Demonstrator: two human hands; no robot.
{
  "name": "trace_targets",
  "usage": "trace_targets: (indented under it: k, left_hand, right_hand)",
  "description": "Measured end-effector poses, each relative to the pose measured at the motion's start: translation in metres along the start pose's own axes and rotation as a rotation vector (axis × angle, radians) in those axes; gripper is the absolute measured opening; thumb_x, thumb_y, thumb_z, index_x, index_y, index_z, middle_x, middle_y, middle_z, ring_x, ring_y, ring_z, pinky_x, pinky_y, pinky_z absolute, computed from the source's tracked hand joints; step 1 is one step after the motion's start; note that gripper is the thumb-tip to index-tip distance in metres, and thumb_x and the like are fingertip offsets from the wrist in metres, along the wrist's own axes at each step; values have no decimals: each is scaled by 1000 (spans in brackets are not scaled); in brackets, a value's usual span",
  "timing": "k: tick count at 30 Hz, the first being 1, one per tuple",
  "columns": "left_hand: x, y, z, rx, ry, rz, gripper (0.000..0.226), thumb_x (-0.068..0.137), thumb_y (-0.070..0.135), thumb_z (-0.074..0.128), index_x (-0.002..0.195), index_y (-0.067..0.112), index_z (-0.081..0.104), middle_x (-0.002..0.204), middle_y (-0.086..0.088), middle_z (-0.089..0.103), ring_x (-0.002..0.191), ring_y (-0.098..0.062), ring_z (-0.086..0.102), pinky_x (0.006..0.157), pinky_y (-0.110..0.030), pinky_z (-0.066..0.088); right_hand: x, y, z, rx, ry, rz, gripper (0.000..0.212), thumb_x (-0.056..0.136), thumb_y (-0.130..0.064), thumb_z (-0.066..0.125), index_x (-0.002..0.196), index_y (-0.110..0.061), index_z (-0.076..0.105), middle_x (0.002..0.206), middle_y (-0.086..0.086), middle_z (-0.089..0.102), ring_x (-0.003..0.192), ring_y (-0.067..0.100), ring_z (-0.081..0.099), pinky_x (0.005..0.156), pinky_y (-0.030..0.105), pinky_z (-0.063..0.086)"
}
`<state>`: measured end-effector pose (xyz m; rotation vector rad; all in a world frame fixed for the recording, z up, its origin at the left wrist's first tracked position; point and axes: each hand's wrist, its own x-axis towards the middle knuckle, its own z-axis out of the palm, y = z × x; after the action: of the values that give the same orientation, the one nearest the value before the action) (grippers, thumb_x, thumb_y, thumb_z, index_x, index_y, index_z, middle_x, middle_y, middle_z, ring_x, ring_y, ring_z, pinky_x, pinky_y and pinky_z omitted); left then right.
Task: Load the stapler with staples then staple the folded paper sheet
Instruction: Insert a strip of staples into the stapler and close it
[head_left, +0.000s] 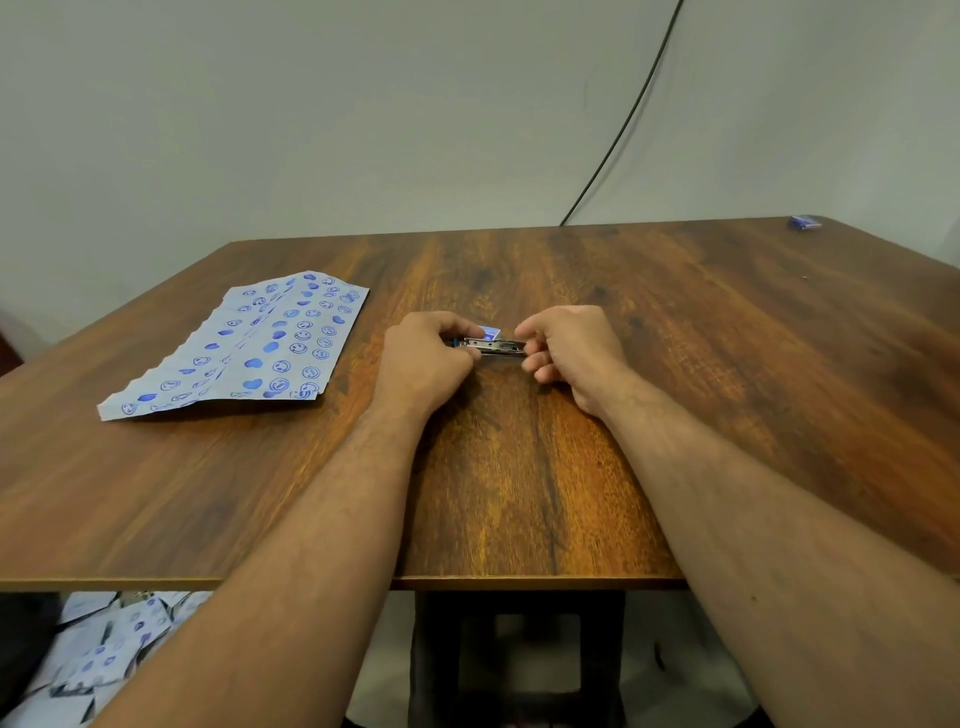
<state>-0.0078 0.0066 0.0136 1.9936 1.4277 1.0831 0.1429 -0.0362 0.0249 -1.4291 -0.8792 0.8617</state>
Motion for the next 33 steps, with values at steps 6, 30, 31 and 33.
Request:
trace_targets:
  k: [6, 30, 31, 33]
  left_hand:
    - [-1, 1, 1, -89, -17, -33, 23, 76, 14, 78, 94, 28, 80, 83, 1, 72, 79, -16, 68, 69, -20, 46]
    - [-3, 5, -4, -113, -58, -22, 23, 67, 3, 78, 80, 22, 74, 66, 5, 73, 57, 1, 63, 47, -5, 41]
    - [-3, 5, -4, -111, -65, -27, 24, 66, 4, 79, 80, 23, 75, 68, 5, 73, 59, -1, 63, 47, -5, 41]
    - [-3, 5, -4, -92, -66, -26, 24, 66, 6, 80, 81, 25, 76, 69, 5, 74, 61, -2, 64, 50, -7, 42]
  right_hand:
    - [4, 6, 0, -37, 147, -67, 25, 66, -15, 53, 44, -19, 65, 43, -9, 48, 49, 16, 42, 48, 32, 31]
    - [7, 17, 15, -569, 86, -313, 30, 71, -53, 80, 68, -23, 80, 69, -4, 74, 75, 10, 68, 68, 32, 55]
    - [7, 16, 15, -578, 89, -308, 26, 71, -49, 80, 67, -23, 79, 69, -4, 74, 74, 11, 68, 67, 31, 54]
    - [5, 14, 15, -601, 98, -311, 17, 71, -40, 78, 65, -24, 77, 70, -3, 74, 75, 13, 69, 67, 30, 54]
